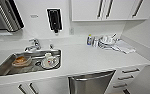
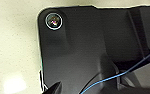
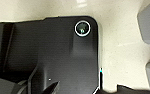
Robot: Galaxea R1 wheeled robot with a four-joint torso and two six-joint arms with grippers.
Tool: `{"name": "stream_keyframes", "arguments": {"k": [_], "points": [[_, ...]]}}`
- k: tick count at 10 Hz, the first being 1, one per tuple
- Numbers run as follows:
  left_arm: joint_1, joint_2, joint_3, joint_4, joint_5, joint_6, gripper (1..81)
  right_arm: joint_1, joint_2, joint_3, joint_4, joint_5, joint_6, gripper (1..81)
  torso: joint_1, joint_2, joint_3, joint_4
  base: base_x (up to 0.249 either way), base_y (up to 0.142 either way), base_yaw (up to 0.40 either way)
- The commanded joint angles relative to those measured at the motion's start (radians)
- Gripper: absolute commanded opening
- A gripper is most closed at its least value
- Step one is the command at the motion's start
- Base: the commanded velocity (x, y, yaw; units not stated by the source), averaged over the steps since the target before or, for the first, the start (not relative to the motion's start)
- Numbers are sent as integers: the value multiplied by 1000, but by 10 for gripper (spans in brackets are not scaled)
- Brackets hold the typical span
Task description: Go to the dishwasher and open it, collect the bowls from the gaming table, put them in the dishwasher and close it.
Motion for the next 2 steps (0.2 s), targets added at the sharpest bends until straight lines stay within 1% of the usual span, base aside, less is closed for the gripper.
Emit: {"name": "stream_keyframes", "arguments": {"k": [1,2], "points": [[-22,1,-4,-8,66,5,811,-48,42,-34,-31,-38,2,811,0,0,0,0,0,0,0],[-24,4,-6,-8,66,3,811,-59,54,-34,-34,-38,-2,811,0,0,0,0,0,0,0]]}}
